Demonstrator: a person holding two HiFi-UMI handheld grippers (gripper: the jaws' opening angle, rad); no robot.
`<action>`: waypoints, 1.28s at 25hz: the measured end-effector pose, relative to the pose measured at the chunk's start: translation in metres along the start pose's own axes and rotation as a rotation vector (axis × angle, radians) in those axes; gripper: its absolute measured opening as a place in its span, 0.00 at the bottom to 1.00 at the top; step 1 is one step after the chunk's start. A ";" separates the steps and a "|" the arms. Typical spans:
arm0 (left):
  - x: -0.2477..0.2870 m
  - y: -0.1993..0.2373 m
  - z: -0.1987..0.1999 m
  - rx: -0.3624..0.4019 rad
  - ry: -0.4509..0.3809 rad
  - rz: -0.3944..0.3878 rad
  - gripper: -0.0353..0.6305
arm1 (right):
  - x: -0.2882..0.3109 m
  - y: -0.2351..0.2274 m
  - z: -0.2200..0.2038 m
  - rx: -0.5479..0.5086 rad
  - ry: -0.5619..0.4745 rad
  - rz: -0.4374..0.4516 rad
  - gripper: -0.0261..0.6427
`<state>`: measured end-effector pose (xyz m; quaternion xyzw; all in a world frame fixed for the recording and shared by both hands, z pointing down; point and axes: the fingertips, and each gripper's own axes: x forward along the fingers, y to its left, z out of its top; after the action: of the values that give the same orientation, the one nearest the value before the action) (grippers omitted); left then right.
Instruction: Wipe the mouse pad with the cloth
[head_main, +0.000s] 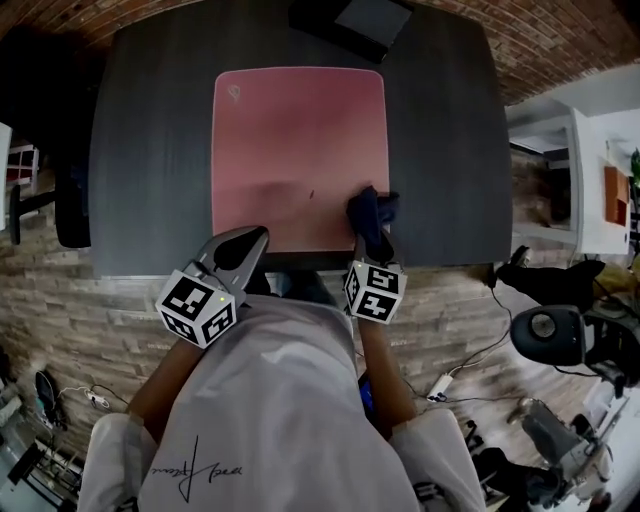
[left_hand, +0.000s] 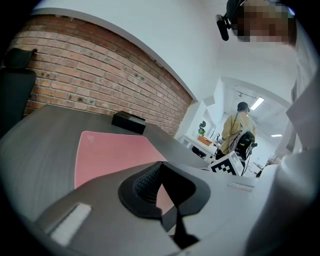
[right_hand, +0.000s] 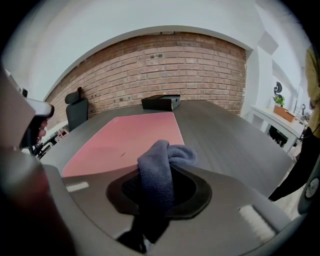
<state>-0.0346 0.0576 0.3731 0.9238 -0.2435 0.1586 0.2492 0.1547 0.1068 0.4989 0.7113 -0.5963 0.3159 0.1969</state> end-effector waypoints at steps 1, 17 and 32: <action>-0.002 0.001 -0.002 -0.006 0.000 0.004 0.07 | 0.003 0.001 -0.003 -0.004 0.012 -0.002 0.16; -0.014 0.012 -0.018 -0.083 -0.005 0.036 0.07 | 0.026 0.028 -0.026 0.039 0.114 0.077 0.16; -0.012 0.014 -0.012 -0.156 -0.022 0.023 0.07 | 0.027 0.034 -0.028 0.060 0.119 0.087 0.16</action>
<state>-0.0545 0.0576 0.3834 0.9004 -0.2686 0.1318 0.3158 0.1182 0.0988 0.5344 0.6702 -0.6041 0.3835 0.1968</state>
